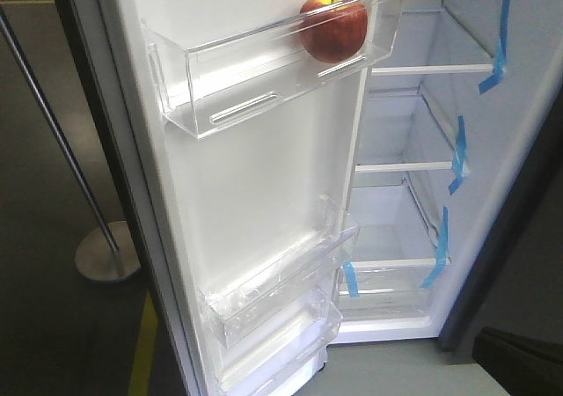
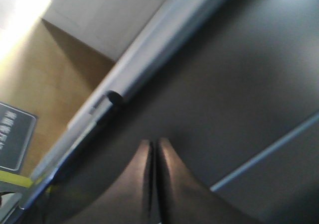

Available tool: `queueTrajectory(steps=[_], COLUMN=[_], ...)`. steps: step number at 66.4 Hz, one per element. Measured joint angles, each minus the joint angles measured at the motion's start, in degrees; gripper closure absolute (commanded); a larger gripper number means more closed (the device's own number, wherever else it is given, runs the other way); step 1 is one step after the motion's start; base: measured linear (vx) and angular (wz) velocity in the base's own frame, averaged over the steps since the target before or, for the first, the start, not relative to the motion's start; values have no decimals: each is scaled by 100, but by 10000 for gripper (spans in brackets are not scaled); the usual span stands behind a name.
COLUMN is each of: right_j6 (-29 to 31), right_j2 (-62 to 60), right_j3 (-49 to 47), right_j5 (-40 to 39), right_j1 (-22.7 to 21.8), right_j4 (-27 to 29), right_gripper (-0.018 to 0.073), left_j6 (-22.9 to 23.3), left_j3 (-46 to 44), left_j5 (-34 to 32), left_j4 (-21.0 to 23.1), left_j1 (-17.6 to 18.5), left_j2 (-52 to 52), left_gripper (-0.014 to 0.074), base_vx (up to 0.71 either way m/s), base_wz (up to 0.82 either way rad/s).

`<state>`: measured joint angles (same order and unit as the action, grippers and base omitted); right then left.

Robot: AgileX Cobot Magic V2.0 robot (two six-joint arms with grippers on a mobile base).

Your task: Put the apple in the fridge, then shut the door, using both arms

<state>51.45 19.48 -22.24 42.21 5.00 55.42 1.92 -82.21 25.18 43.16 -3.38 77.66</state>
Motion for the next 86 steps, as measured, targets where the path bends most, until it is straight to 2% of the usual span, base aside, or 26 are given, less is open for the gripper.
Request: queueTrajectory(steps=[9, 23, 39, 46, 56, 71, 78, 86], right_j6=[6, 10, 10, 10, 10, 10, 10, 10], right_j2=[0, 0, 0, 0, 0, 0, 0, 0], right_j3=[0, 0, 0, 0, 0, 0, 0, 0], right_j5=[0, 0, 0, -6, -17, -40, -103, -281], right_j1=[0, 0, 0, 0, 0, 0, 0, 0], right_j4=[0, 0, 0, 0, 5, 87, 168, 313], right_gripper=[562, 562, 562, 562, 562, 562, 562, 562], left_j6=[-327, -959, -1899, -2306, -2722, -2829, -2877, -2989], left_j3=[-423, -533, -533, -533, -533, -533, -533, -533], left_j5=[155, 189, 988, 1184, 1634, 2917, 3212, 3157], left_j4=[512, 1790, 3354, 3861, 4230, 4434, 4445, 4445], left_j1=[0, 0, 0, -20, -51, -16, 171, 586], left_j2=[326, 676, 1021, 1098, 1104, 1104, 1095, 1095], left_gripper=[421, 255, 230, 230, 230, 232, 232, 232], base_vx=[0, 0, 0, 0, 0, 0, 0, 0], base_wz=[0, 0, 0, 0, 0, 0, 0, 0])
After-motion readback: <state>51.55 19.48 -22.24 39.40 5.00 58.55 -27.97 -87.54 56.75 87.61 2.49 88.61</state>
